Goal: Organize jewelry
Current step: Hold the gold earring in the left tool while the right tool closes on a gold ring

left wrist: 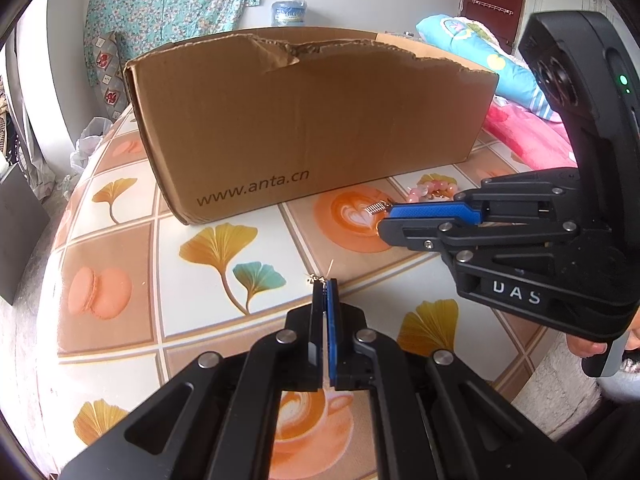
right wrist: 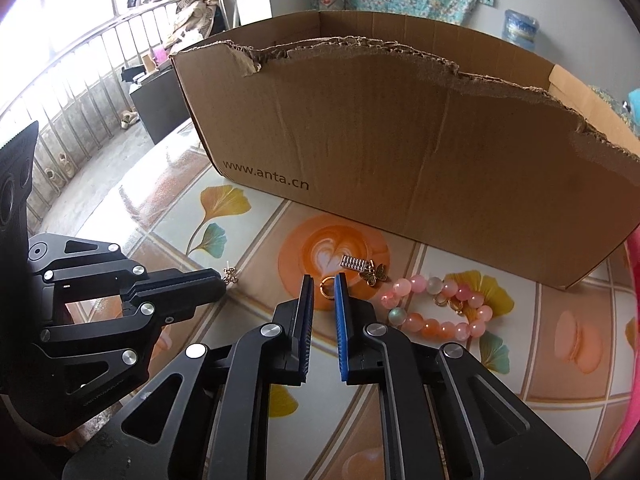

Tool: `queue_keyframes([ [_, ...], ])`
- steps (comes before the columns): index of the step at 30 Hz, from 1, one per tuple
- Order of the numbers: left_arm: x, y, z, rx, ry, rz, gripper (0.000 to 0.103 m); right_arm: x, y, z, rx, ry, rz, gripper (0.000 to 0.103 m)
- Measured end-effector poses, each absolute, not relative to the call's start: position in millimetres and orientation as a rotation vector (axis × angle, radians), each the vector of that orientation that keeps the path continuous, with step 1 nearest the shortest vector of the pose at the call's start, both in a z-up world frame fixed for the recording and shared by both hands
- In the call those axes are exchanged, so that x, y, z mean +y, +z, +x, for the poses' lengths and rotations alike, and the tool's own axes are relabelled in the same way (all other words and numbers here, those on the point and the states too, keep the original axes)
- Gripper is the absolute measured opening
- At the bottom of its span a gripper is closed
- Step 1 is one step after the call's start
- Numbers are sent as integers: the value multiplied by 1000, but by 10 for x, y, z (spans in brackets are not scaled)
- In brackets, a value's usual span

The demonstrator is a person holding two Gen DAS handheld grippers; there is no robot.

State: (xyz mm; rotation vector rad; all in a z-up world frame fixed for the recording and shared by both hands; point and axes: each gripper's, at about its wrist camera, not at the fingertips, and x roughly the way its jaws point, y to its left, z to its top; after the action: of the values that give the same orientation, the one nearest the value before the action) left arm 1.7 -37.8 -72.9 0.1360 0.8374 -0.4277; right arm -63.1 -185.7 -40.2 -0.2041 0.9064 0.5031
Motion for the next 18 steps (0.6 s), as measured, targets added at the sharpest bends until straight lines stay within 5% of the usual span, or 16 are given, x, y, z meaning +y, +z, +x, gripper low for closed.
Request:
queue_keyframes([
  [18, -381, -727, 17, 836, -426, 136, 1, -1665, -471, -522, 890, 481, -237, 19],
])
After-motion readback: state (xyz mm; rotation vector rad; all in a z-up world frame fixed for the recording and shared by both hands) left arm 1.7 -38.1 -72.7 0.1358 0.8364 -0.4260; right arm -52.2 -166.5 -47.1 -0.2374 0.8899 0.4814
